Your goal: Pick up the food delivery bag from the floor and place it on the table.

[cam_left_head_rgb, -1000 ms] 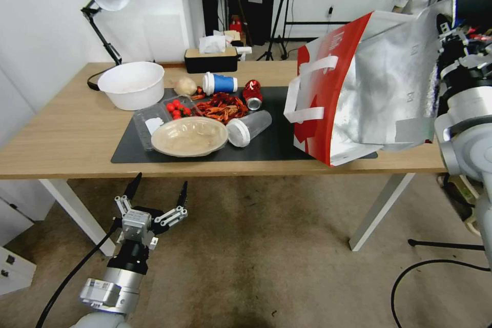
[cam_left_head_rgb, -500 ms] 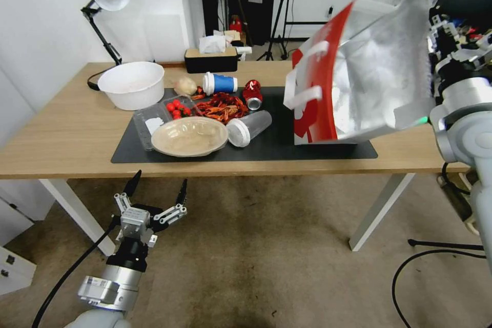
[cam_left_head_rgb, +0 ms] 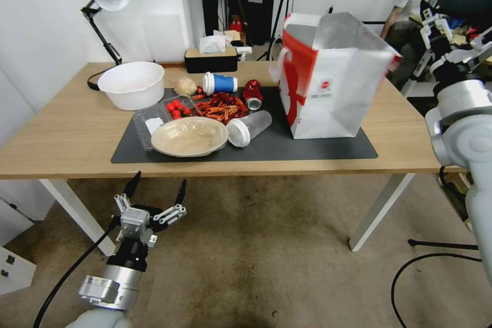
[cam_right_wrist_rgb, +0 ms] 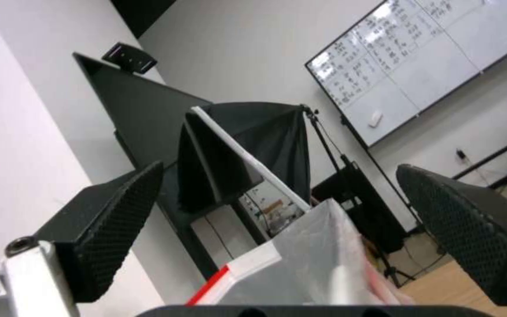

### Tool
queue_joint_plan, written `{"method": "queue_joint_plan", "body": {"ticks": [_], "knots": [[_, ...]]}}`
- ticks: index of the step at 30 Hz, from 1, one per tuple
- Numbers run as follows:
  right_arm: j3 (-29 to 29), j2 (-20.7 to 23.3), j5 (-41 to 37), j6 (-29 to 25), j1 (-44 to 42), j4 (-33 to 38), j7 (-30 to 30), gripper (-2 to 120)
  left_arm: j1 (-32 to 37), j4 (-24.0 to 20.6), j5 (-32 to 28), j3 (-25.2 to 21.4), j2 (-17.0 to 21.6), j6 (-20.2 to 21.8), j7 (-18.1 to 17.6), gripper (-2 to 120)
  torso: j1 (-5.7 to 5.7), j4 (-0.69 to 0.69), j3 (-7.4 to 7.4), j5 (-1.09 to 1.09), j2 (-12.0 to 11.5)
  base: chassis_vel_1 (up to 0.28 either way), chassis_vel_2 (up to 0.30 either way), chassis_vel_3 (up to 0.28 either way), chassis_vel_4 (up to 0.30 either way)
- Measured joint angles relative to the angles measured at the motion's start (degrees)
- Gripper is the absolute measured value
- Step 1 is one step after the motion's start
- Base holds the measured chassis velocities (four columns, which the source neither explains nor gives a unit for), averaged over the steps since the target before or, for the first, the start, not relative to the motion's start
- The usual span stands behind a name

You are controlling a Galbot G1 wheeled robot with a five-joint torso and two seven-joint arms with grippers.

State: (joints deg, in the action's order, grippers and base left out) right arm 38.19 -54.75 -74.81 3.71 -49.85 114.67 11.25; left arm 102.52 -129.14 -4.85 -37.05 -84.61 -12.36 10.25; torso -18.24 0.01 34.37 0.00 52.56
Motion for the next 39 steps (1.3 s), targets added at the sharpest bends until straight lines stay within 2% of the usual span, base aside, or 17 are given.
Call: {"method": "queue_joint_plan", "body": {"ticks": [7,9,13,15,18,23,27,33,35,39], "knots": [[3.1,-0.8,8.7,0.8,-6.2,3.3,-5.3,100,-0.4,0.1,-0.5,0.0,0.2,0.0,0.1,100,0.00,-0.01,0.00,-0.01,0.0,0.000,0.000,0.000,0.000],[4.3,-2.1,14.5,0.0,-9.8,5.1,-8.5,100,-0.7,0.6,-0.9,0.0,0.2,-0.1,0.2,100,0.00,-0.01,0.00,-0.01,0.0,0.000,0.000,0.000,0.000],[5.3,-4.1,20.2,-0.8,-13.7,7.3,-10.5,100,-1.0,0.9,-1.3,0.0,0.4,-0.2,0.4,100,0.00,-0.01,0.00,0.00,0.0,0.000,0.000,0.000,0.000],[5.3,-4.4,20.6,-0.8,-14.1,7.6,-10.5,100,-1.0,0.9,-1.3,0.0,0.4,-0.2,0.4,100,0.00,-0.01,0.00,0.00,0.0,0.000,0.000,0.000,0.000],[5.7,-7.2,23.7,0.0,-19.1,12.1,-9.7,100,-1.0,0.9,-1.7,-0.2,0.7,-0.2,0.4,100,0.00,-0.01,-0.01,-0.03,0.0,0.000,0.000,0.000,0.000],[5.7,-7.9,25.6,-0.1,-20.7,12.9,-10.2,100,-1.1,1.0,-1.9,-0.3,0.7,-0.4,0.4,100,0.00,0.00,-0.01,-0.01,0.0,0.000,0.000,0.000,0.000],[5.7,-9.7,28.7,0.5,-24.9,16.2,-11.3,100,-1.3,1.6,-2.4,-0.4,0.7,-1.1,-0.1,100,0.00,-0.01,-0.01,-0.03,0.0,0.000,0.000,0.000,0.000],[4.4,-13.8,32.8,4.3,-30.3,21.2,-12.2,100,-1.6,1.8,-2.6,-0.4,0.6,-1.6,-0.3,100,0.00,0.00,-0.01,-0.01,0.0,0.000,0.000,0.000,0.000],[4.1,-15.5,37.2,3.8,-32.9,21.3,-13.7,100,-1.8,2.2,-2.8,-0.4,0.6,-1.4,-0.4,100,0.00,0.00,0.00,-0.01,0.0,0.000,0.000,0.000,0.000],[3.2,-17.6,39.5,2.2,-36.2,21.0,-14.5,100,-1.8,2.7,-2.8,-0.4,0.6,-1.4,-0.5,100,0.00,0.00,0.00,0.00,0.0,0.000,0.000,0.000,0.000]]}}
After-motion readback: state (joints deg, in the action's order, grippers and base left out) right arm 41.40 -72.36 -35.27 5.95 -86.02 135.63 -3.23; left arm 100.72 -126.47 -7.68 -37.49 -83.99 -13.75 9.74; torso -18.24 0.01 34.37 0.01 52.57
